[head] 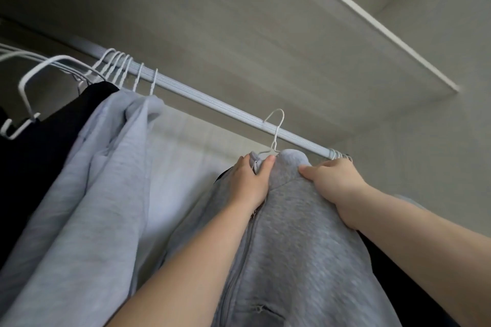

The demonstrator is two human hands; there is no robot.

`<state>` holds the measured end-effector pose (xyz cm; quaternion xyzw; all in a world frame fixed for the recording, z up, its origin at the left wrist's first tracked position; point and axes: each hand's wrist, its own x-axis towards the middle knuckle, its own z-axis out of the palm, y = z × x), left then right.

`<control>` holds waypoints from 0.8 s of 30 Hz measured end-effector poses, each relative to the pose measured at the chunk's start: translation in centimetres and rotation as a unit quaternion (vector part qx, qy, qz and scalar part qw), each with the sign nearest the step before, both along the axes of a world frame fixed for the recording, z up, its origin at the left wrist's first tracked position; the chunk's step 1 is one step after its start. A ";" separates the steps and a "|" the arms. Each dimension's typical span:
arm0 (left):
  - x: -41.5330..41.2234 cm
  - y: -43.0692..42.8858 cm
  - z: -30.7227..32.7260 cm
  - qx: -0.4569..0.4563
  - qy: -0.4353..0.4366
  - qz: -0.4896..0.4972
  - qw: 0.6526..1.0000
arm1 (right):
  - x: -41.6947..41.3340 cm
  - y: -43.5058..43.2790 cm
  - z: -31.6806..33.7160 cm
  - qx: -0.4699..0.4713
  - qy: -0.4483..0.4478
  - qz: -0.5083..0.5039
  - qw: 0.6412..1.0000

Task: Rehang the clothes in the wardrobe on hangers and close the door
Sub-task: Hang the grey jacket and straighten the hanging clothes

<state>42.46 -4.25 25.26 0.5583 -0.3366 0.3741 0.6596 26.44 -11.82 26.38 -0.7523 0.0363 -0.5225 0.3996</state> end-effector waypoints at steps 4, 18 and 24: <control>0.1 -0.3 0.1 0.007 -0.004 0.022 1.000 | 0.1 0.2 0.2 -0.006 0.012 -0.014 1.000; 1.9 -1.6 0.0 0.066 0.047 0.039 0.996 | 1.4 -0.9 1.1 -0.059 0.075 -0.051 0.994; 2.6 -2.7 -0.7 0.044 0.014 0.007 0.999 | 0.8 -1.8 0.0 -0.462 0.083 -0.400 0.787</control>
